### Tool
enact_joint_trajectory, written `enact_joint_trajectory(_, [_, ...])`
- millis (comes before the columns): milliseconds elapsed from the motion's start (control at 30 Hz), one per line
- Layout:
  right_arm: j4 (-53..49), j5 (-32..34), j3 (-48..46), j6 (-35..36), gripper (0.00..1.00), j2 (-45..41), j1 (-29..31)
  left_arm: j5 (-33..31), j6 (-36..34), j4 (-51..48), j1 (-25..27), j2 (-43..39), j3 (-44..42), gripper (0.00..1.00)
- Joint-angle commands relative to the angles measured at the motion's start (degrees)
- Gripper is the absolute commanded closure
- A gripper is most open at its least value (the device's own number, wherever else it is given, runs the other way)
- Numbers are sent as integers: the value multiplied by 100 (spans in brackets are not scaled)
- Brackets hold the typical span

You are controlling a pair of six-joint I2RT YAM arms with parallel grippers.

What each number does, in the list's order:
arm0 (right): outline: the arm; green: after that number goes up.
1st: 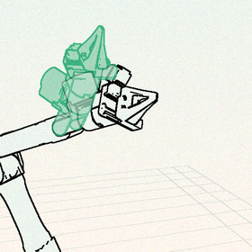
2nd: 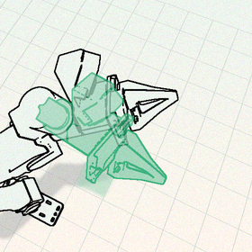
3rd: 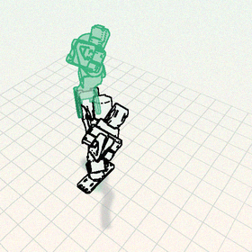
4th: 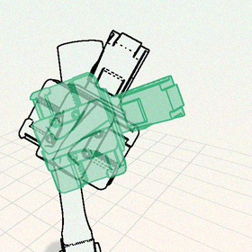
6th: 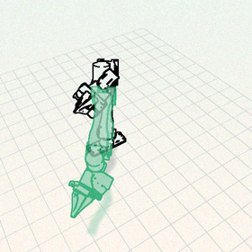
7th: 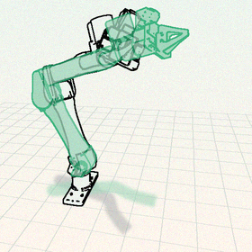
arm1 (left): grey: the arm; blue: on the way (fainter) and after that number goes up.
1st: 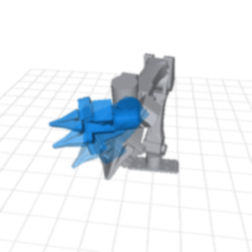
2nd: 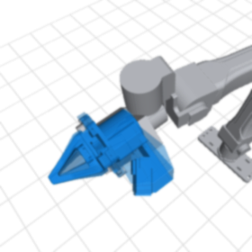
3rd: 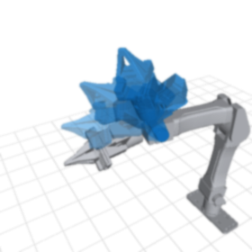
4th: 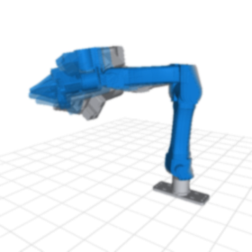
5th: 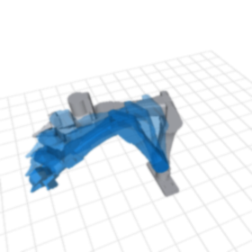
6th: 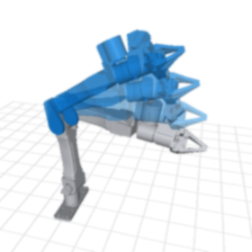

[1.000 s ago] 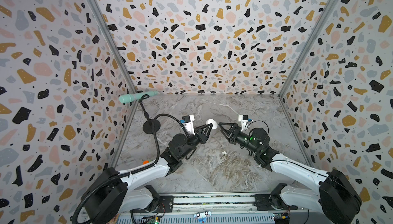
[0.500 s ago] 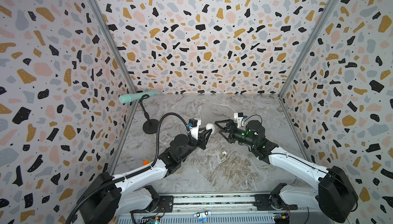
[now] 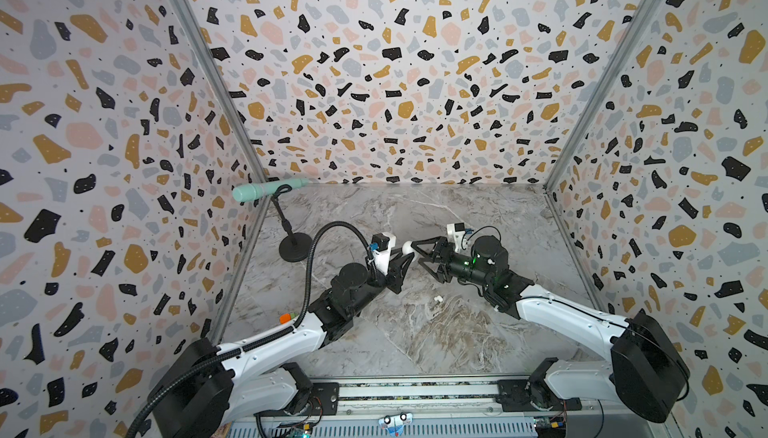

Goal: Insert the wireless bluetooth earbuds into the charging case

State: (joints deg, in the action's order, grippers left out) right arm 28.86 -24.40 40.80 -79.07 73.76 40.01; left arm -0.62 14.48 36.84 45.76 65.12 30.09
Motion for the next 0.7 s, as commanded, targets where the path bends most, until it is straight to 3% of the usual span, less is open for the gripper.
enact_joint_trajectory(0, [50,20,288,61,14,6,74,-37,-121,200,32,-70,88,100])
enact_joint_trajectory(433, [-164,330,429,305,26,-32,191,-34,-121,6,65,62,252,100])
enact_joint_trajectory(667, [58,290,359,158,26,10,209,-133,-91,33,77,18,248,100])
